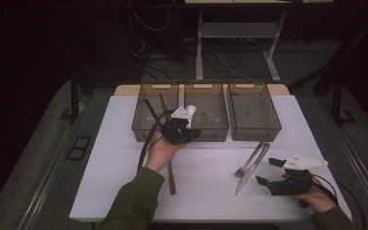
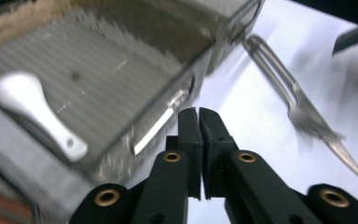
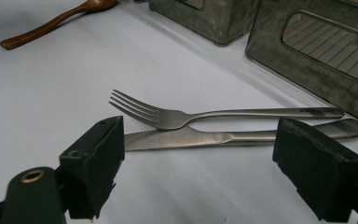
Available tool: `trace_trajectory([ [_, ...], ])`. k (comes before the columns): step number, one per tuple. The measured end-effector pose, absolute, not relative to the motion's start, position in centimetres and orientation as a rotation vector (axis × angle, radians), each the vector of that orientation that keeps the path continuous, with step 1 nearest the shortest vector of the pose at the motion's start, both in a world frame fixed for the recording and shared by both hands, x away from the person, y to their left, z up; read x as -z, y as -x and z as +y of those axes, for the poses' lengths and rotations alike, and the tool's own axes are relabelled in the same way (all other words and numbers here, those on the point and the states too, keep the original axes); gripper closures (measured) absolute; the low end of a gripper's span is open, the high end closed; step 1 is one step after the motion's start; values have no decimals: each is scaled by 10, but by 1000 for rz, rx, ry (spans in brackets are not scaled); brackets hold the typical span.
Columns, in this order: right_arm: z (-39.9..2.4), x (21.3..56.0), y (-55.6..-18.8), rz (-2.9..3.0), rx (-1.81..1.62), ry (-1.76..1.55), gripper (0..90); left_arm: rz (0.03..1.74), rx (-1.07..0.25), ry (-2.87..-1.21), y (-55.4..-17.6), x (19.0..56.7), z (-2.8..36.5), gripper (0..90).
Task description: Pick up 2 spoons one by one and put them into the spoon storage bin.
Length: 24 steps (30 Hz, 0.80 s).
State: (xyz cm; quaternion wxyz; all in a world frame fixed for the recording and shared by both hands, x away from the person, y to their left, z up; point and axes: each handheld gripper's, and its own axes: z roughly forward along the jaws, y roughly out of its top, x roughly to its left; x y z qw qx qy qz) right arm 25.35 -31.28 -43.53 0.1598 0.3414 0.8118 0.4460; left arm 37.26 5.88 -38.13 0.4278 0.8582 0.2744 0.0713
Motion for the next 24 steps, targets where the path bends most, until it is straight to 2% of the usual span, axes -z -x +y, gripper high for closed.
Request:
trace_trajectory([
  [17,-312,436,-254,2319,-1268,-973,165,788,-145,-2220,-320,424,109,889],
  [24,-312,436,-254,2319,-1264,-971,165,809,-101,-2229,-304,433,113,888],
])
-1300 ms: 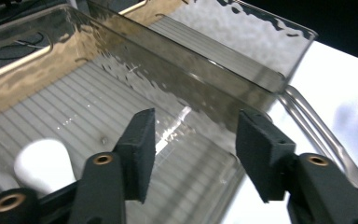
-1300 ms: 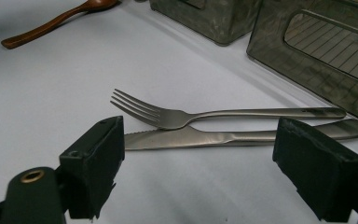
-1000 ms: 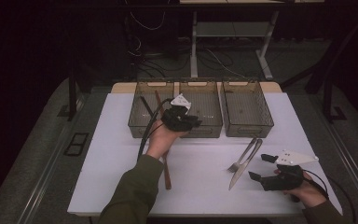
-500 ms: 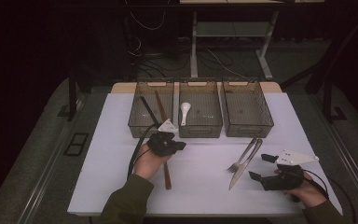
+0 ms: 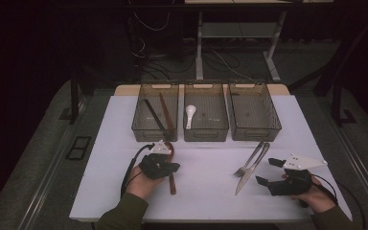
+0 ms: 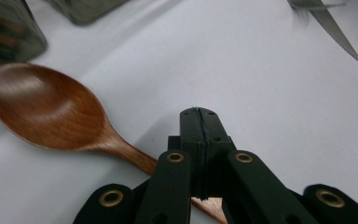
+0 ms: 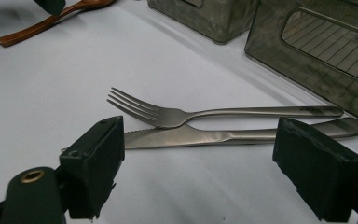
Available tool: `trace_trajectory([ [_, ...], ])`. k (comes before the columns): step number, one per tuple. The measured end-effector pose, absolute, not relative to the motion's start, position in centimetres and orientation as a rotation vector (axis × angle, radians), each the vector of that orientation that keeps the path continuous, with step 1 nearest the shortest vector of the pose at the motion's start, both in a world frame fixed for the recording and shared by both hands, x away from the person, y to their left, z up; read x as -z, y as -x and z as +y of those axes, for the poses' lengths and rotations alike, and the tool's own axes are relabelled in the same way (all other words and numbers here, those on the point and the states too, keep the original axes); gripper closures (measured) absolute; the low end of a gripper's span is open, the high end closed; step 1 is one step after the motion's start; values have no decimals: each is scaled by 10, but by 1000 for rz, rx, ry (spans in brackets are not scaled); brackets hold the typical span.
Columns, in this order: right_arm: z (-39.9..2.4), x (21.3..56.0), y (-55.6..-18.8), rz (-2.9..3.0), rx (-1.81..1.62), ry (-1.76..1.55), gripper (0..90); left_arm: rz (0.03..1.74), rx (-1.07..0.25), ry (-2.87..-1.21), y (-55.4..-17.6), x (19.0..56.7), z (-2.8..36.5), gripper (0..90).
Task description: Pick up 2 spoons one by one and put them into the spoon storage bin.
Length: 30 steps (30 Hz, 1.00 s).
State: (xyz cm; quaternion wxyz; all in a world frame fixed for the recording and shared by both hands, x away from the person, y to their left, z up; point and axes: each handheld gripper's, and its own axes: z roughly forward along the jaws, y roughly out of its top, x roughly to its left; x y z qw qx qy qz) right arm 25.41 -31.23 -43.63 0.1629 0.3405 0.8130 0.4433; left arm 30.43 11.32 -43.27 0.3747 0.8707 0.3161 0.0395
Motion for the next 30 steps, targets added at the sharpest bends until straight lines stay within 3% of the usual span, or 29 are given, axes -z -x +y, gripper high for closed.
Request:
trace_trajectory([
  [13,-312,437,-254,2322,-1262,-967,165,821,-76,-2278,-301,440,112,889],
  [30,-312,436,-254,2320,-1261,-966,165,913,-146,-2265,-287,433,152,889],
])
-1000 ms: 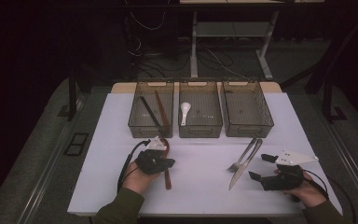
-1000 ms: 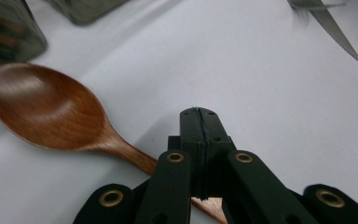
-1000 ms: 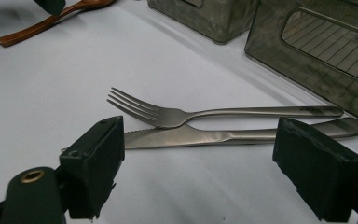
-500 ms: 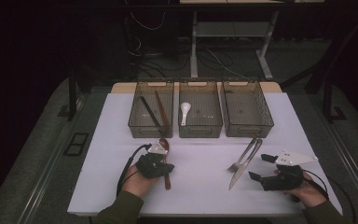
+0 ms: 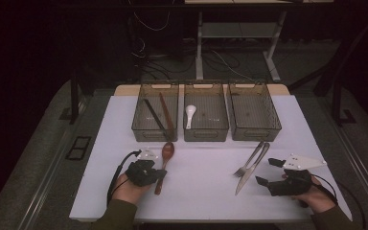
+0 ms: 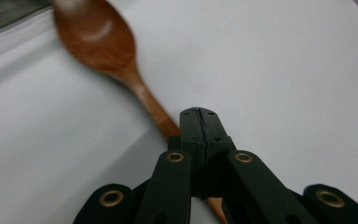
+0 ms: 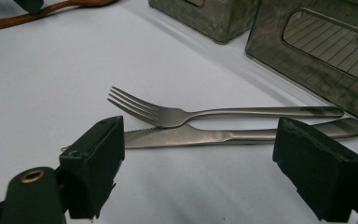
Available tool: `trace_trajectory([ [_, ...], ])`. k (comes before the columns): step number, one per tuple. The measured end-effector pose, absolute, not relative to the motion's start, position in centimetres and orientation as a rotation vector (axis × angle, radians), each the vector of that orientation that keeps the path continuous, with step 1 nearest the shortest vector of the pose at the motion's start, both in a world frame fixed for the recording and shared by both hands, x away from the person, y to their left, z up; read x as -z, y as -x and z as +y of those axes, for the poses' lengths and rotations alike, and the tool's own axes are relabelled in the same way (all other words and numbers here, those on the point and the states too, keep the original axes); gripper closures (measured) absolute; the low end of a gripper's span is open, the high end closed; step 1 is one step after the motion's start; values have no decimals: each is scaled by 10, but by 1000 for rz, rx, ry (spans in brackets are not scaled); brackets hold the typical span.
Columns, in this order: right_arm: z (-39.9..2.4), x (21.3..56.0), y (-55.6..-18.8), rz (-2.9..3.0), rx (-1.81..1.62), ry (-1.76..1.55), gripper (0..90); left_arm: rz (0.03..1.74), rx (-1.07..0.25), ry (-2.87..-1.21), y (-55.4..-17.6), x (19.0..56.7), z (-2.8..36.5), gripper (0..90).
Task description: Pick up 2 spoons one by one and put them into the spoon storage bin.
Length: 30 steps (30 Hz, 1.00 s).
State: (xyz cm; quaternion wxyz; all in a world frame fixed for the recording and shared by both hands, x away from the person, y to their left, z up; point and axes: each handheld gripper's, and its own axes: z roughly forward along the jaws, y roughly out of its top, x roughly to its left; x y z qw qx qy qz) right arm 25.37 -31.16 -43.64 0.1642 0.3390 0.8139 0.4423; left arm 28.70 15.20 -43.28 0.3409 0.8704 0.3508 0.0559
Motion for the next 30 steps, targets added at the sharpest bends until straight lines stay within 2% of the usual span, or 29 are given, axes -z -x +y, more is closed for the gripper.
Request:
trace_trajectory([
  [8,-311,436,-254,2323,-1261,-965,165,942,-193,-2233,-285,427,164,889],
  [13,-310,437,-254,2329,-1258,-959,165,901,-135,-2220,-282,430,148,889],
  [19,-310,437,-254,2330,-1258,-958,165,883,-132,-2271,-285,439,133,889],
  [30,-311,437,-254,2325,-1256,-957,165,966,-224,-2300,-288,437,157,889],
])
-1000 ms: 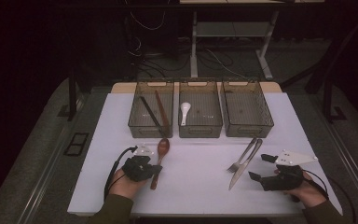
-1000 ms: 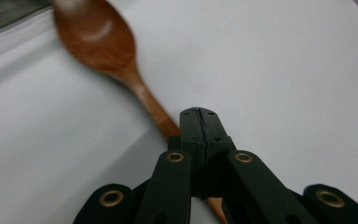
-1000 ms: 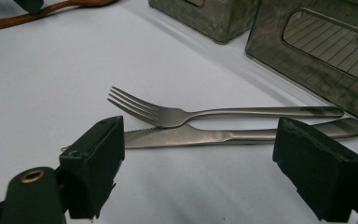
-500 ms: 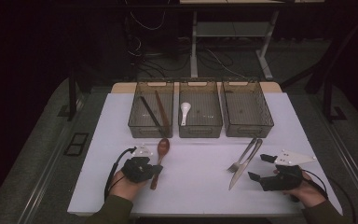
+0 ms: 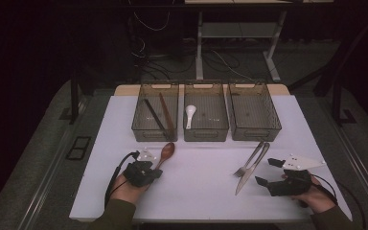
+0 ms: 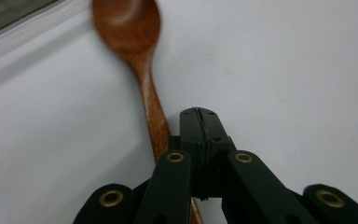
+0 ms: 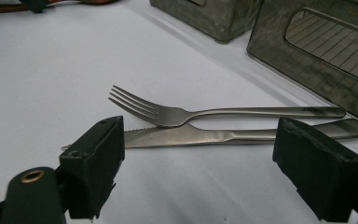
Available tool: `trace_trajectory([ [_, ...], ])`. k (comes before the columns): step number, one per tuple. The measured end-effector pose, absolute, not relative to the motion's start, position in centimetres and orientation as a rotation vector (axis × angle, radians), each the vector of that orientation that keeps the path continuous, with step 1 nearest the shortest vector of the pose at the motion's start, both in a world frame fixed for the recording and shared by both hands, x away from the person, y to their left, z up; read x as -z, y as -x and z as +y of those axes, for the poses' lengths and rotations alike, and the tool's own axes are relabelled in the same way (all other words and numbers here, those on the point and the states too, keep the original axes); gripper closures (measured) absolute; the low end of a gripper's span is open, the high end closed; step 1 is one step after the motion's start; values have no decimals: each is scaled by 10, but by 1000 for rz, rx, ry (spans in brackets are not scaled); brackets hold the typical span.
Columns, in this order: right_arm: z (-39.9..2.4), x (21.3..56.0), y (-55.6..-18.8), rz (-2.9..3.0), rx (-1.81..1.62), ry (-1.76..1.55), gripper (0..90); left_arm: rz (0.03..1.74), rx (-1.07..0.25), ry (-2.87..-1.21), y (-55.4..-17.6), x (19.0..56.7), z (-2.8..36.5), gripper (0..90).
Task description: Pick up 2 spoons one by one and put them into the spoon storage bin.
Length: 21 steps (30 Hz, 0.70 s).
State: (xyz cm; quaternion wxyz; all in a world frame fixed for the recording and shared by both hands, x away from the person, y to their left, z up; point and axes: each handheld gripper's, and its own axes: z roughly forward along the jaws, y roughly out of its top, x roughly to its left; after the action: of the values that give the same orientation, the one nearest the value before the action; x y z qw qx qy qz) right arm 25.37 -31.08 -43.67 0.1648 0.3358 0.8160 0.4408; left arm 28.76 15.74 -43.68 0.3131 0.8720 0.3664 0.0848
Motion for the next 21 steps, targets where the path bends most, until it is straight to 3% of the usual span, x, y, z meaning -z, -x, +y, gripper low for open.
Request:
trace_trajectory([
  [5,-311,437,-254,2325,-1257,-956,165,1024,-277,-2302,-291,435,172,889],
  [14,-310,437,-254,2330,-1257,-956,165,1000,-227,-2192,-297,430,178,886],
  [21,-309,437,-254,2332,-1255,-959,165,973,-220,-2121,-318,423,169,707],
])
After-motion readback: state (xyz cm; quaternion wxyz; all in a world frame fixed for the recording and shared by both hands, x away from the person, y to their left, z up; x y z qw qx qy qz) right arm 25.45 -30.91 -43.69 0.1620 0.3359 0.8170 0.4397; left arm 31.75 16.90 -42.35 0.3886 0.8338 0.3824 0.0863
